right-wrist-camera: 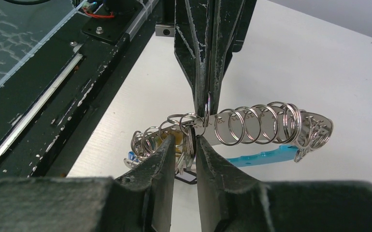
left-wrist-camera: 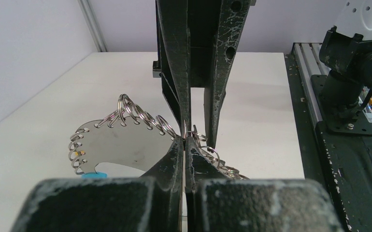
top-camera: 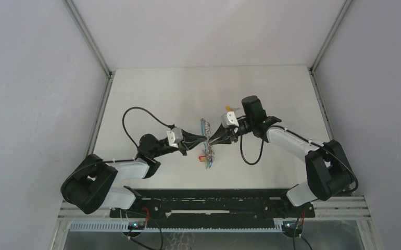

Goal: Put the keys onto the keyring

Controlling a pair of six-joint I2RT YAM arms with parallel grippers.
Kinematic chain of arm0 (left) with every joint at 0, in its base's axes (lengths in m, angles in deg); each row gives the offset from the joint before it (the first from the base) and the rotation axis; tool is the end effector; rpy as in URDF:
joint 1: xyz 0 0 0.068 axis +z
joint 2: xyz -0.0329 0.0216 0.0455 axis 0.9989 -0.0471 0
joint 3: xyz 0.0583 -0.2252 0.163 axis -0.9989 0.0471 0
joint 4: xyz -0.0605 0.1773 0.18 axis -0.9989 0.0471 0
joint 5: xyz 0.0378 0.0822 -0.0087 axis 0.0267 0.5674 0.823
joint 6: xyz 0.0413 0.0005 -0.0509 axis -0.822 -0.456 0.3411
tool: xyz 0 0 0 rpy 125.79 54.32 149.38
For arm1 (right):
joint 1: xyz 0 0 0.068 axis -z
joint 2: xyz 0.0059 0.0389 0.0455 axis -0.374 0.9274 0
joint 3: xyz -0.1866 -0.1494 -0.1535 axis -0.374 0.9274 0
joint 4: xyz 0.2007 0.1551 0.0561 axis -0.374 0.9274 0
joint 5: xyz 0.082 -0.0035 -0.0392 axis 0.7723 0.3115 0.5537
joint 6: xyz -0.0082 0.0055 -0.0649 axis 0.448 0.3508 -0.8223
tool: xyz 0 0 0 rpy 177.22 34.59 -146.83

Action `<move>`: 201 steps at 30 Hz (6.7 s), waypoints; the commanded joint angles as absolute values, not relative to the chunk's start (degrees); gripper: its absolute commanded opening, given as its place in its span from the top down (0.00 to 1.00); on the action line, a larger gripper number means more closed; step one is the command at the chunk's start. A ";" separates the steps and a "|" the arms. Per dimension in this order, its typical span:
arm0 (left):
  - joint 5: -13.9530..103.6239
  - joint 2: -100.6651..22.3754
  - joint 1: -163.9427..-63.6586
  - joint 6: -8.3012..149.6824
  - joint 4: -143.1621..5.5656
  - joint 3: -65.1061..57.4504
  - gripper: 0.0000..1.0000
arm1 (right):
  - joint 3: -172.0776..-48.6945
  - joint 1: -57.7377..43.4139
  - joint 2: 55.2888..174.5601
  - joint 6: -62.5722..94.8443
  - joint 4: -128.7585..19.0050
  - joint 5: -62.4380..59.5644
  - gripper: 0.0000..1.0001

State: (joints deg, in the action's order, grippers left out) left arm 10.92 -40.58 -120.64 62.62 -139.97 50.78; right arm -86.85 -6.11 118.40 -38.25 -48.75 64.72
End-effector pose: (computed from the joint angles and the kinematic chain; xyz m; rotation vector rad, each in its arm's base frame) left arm 0.1831 -0.1620 0.2305 0.9669 1.1053 -1.0144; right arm 0.2412 0.1848 0.2521 -1.6129 1.0294 1.1886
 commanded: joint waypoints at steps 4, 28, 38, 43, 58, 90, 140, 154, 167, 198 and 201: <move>11.44 -39.07 -120.35 62.67 -146.21 51.38 1.00 | -89.67 -6.79 119.40 -39.93 -47.45 66.21 0.80; 14.88 -40.94 -120.35 59.80 -146.32 52.56 0.81 | -94.50 -11.94 110.53 -38.39 -36.25 41.52 1.00; 14.71 -41.74 -120.39 59.37 -145.54 52.48 0.69 | -98.44 -14.49 110.81 -39.75 -32.01 34.37 1.00; 14.90 -42.17 -120.41 61.22 -145.40 53.01 0.65 | -99.44 -16.55 110.73 -39.66 -31.04 29.40 1.00; 29.67 -40.11 -127.40 61.13 -140.08 55.39 0.65 | -99.52 -19.70 110.21 -37.69 -31.65 23.17 1.00; 33.82 -43.09 -130.23 54.45 -127.59 49.82 0.81 | -99.43 -23.18 109.63 -37.00 -31.15 22.03 1.00; 35.16 -45.71 -130.76 56.33 -139.58 54.54 0.83 | -96.23 -20.24 108.44 -32.35 -34.93 15.53 1.00; 35.56 -44.23 -130.98 56.48 -138.24 52.84 0.65 | -97.59 -22.33 109.41 -34.03 -33.27 14.87 1.00; 33.73 -41.84 -131.36 58.06 -135.78 51.12 0.61 | -97.89 -23.69 109.62 -33.22 -33.59 14.04 1.00; 34.24 -42.70 -131.75 54.90 -135.96 50.33 0.99 | -97.86 -26.29 108.29 -32.92 -31.73 11.78 1.00; 34.35 -42.24 -131.76 54.65 -135.95 50.59 1.00 | -97.86 -26.12 108.35 -32.73 -30.95 10.02 1.00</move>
State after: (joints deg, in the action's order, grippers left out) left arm 34.70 -43.22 -131.44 56.32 -134.29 53.62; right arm -94.50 -25.72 110.86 -33.11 -30.06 11.81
